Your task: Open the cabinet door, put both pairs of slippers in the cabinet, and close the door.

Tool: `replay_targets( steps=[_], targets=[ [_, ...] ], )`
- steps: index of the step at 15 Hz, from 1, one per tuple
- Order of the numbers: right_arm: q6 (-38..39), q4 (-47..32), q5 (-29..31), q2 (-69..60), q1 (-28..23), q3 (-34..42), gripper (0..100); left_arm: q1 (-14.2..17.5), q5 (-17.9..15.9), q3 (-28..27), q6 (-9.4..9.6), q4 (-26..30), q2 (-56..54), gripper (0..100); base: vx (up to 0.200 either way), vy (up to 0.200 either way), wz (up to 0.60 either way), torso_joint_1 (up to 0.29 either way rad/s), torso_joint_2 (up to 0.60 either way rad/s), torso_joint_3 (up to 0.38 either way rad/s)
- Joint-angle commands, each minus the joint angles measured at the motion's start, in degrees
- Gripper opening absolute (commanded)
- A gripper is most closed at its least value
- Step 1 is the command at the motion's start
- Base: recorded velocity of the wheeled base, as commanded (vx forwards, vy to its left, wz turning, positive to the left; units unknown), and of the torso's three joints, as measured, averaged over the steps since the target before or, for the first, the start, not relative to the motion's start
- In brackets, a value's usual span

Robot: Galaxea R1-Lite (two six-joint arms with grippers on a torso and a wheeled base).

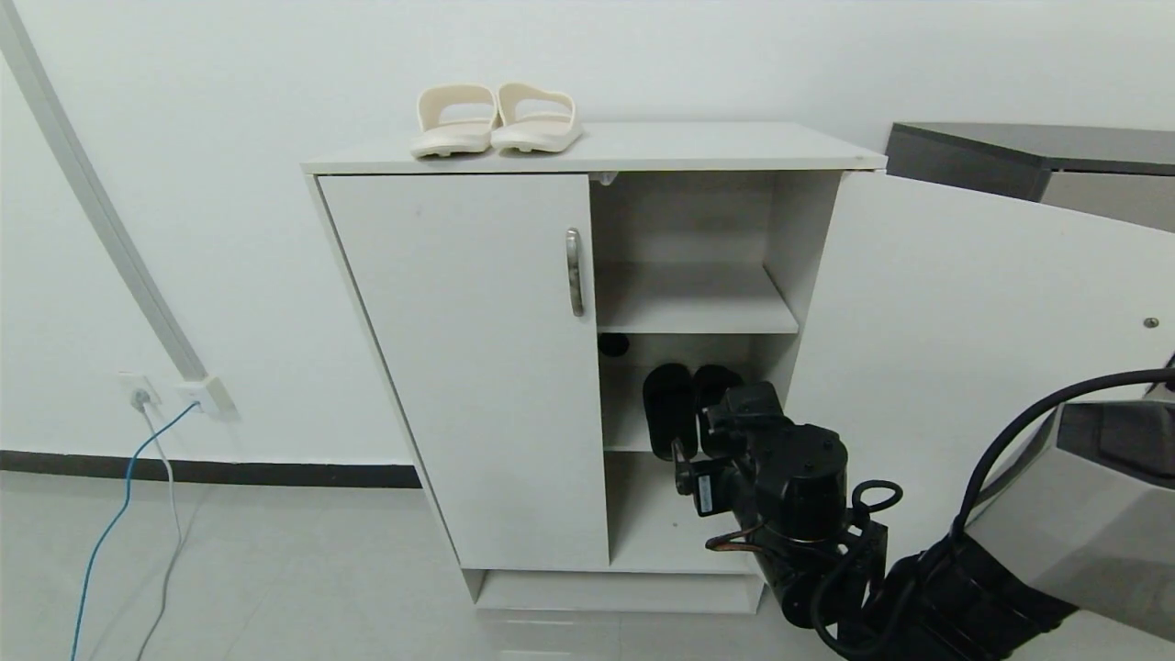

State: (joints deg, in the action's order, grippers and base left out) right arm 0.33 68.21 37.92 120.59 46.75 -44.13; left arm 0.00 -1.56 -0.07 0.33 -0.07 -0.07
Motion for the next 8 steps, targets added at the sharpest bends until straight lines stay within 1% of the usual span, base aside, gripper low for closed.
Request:
replay_targets(
  steps=[1, 8],
  targets=[
    [0.02, 0.44, 0.04, 0.0, 0.01, 0.18, 100, 0.0, -0.02, -0.01, 0.02, -0.01, 0.07, 0, 0.0, 0.2, 0.0, 0.007, 0.0, 0.007],
    [-0.68, 0.79, -0.04, -0.53, 0.01, 0.36, 100, 0.0, -0.02, -0.01, 0.02, -0.01, 0.07, 0, 0.0, 0.2, 0.0, 0.008, 0.0, 0.004]
  ],
)
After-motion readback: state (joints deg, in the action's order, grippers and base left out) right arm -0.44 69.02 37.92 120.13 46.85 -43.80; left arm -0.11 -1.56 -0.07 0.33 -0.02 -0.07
